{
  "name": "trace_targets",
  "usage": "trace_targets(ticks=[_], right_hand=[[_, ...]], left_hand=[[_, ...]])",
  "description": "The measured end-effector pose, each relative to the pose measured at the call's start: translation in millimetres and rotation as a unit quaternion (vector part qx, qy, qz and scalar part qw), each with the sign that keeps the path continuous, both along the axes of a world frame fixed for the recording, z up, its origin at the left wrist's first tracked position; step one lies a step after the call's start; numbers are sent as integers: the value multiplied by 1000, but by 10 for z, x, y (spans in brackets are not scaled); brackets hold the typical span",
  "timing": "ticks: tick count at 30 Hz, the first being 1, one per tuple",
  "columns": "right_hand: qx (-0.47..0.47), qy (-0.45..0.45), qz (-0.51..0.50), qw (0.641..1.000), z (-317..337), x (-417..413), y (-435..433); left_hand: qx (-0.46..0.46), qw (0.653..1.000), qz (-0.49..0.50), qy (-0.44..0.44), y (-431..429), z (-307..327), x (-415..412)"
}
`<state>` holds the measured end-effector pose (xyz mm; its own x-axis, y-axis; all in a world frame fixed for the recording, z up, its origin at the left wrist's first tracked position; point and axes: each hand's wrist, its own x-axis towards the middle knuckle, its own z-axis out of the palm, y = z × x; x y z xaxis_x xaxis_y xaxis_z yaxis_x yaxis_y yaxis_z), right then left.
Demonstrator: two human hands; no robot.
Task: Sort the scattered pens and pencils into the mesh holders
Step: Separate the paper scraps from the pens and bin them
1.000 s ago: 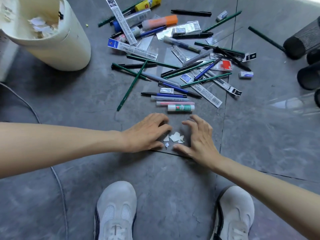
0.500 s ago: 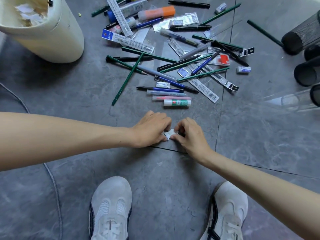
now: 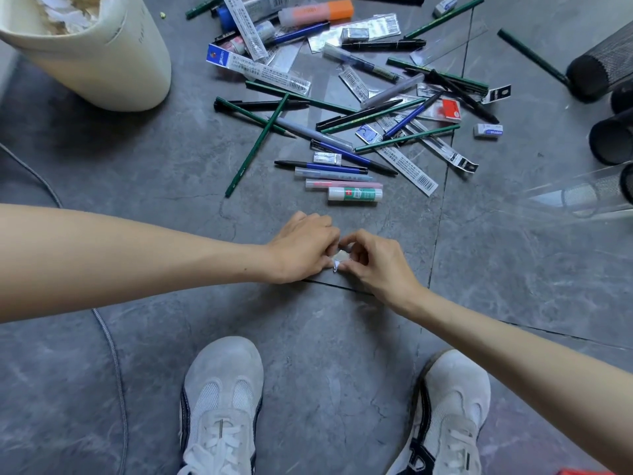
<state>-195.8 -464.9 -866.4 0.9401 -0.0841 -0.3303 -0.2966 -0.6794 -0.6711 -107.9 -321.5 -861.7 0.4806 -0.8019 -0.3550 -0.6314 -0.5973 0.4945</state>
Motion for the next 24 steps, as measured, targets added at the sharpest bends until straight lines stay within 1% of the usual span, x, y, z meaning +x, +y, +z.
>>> trace_targets(ticks=[3,7,12,16,20,22,24], right_hand=[[1,15,10,1000,8,-1,24],[-31,11,6,999,-16,-8,101],[-56,53,-18,997,19,55,98],[-29,37,-67,997,121,79,-22],[-40,40,-87,995,176,37,-110],[-27,55,-81,995,177,4,-107],[-15,65,-51,996,170,-26,-65]], left_hand=[[1,1000,-1,2,2,0,3],[-5,1000,-3,6,6,16,3],[-2,1000,-11,-2,106,28,75],[9,1000,1,8,146,41,94],[22,1000,7,16,125,23,57],[29,999,11,14,112,17,43],[34,999,13,14,96,26,32]])
